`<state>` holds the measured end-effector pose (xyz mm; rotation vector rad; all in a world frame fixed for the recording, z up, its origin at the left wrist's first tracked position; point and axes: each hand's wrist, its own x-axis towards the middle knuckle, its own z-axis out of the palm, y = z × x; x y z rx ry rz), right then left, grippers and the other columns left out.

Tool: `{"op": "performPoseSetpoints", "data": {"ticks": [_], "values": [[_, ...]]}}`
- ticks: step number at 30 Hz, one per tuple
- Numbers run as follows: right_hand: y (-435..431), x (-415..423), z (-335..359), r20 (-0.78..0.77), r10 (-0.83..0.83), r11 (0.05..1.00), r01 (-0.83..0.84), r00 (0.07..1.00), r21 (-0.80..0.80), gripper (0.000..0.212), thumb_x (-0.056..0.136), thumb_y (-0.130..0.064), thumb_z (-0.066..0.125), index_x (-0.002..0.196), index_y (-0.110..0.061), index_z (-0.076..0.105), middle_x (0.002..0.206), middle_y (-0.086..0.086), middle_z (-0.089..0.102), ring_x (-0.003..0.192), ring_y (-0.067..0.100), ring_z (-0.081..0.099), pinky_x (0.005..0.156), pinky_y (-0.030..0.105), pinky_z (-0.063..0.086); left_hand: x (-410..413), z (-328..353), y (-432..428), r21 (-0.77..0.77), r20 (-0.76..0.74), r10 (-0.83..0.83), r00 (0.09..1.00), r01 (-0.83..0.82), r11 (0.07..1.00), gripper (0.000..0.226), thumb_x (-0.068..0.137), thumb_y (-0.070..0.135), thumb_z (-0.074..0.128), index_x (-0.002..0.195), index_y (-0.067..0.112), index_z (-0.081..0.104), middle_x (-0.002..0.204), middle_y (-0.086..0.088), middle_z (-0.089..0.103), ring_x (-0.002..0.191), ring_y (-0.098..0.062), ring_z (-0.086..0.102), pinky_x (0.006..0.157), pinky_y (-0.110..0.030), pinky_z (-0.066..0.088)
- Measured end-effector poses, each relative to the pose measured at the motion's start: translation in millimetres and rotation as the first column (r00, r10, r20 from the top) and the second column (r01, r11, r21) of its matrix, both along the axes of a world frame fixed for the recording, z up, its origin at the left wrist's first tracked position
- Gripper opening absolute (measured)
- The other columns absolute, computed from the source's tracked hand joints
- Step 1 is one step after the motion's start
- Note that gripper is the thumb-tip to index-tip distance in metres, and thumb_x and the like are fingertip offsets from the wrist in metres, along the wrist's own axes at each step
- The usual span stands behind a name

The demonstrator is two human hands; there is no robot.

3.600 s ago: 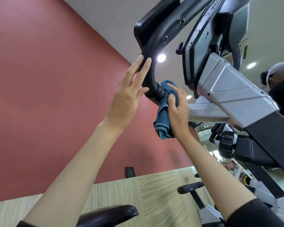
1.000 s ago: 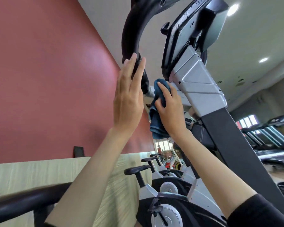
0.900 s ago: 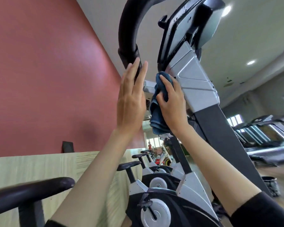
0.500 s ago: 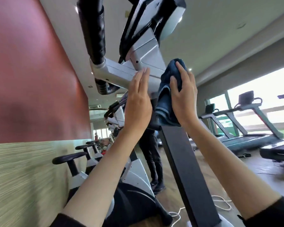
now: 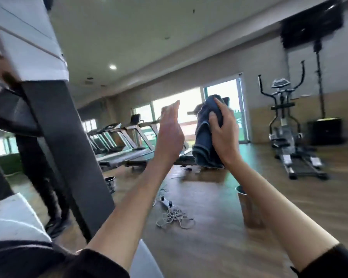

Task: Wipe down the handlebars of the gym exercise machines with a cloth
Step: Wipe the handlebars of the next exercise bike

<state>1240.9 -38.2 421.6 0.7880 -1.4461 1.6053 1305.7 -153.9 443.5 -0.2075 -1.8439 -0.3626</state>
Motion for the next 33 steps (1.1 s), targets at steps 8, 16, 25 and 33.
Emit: {"op": "performPoseSetpoints", "data": {"ticks": [8,16,25,33], "values": [[108,-90,-55,0.226,-0.180,0.982,0.163,0.957,0.091,0.040,0.098,-0.014,0.050,0.138,-0.009,0.049,0.136,0.009,0.052,0.124,0.018,0.047,0.099,0.017,0.031,-130,-67,78,0.282,0.292,-0.218,0.931,0.134,0.950,0.050,0.093,-0.010,0.028,0.143,-0.003,0.033,0.144,-0.019,0.039,0.135,-0.028,0.034,0.112,-0.025,0.018],[147,-143,-95,0.462,-0.243,0.968,0.183,0.853,0.170,0.040,0.098,-0.014,0.049,0.137,-0.012,0.050,0.140,0.004,0.051,0.129,0.015,0.044,0.100,0.013,0.027,-210,-111,111,0.443,0.557,-0.338,0.758,0.072,0.893,0.049,0.095,-0.006,0.028,0.144,-0.002,0.032,0.148,-0.018,0.036,0.138,-0.026,0.031,0.107,-0.021,0.020],[148,-168,-93,0.644,-0.264,0.963,0.159,0.718,0.218,0.039,0.098,-0.014,0.049,0.137,-0.012,0.051,0.140,0.005,0.050,0.130,0.014,0.043,0.097,0.007,0.024,-239,-113,120,0.410,0.699,-0.343,0.628,0.041,0.911,0.042,0.098,-0.004,0.028,0.139,-0.008,0.036,0.146,-0.023,0.038,0.138,-0.032,0.031,0.111,-0.026,0.017],[165,-202,-53,0.738,-0.302,0.952,0.153,0.603,0.265,0.039,0.099,-0.015,0.049,0.138,-0.013,0.049,0.142,0.005,0.048,0.132,0.015,0.041,0.103,0.014,0.025,-266,-75,143,0.558,0.721,-0.457,0.521,-0.045,0.828,0.042,0.097,-0.004,0.032,0.139,-0.007,0.037,0.144,-0.021,0.040,0.137,-0.028,0.033,0.111,-0.024,0.019]]}}
